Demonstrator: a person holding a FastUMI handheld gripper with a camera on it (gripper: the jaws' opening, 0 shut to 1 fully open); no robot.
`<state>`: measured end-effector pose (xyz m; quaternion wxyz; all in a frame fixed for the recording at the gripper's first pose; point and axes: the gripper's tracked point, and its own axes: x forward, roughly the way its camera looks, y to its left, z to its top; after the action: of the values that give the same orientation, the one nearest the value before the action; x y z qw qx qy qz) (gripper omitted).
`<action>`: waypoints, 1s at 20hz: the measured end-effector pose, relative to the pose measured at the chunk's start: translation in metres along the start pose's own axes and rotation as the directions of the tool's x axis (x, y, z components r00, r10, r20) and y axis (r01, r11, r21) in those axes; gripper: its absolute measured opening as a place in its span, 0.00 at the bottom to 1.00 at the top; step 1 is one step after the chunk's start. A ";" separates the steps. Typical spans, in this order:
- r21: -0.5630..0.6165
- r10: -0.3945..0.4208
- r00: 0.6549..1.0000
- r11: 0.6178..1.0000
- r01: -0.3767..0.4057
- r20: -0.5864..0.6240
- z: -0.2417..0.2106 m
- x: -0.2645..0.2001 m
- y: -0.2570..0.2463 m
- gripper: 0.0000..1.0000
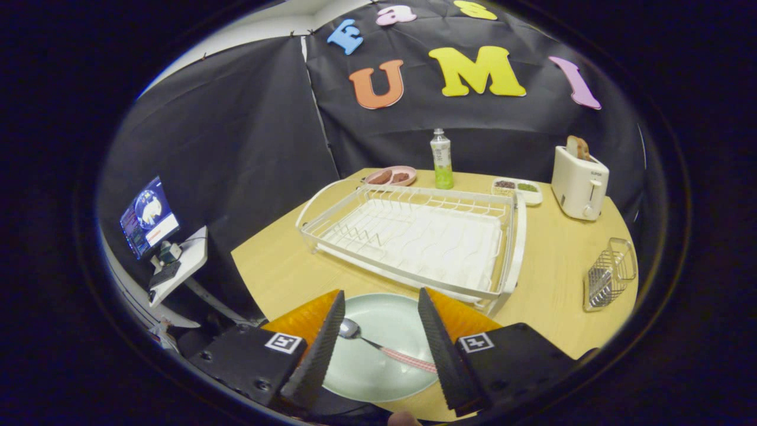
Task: Take the plate from the dish rack, then take the spoon from the basket and place it into the plate.
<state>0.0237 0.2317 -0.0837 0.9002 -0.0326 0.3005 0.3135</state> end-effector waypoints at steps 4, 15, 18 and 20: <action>-0.014 -0.137 0.981 0.990 0.140 0.139 0.023 -0.019 -0.023 0.99; 0.095 -0.438 0.764 0.888 0.451 0.474 0.042 -0.142 -0.081 0.99; 0.149 -0.505 0.705 0.851 0.504 0.497 0.029 -0.166 -0.091 0.99; 0.203 -0.533 0.670 0.836 0.509 0.517 0.025 -0.178 -0.094 0.99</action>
<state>-0.0190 0.0652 0.0243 0.9994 -0.0061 0.0111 0.0326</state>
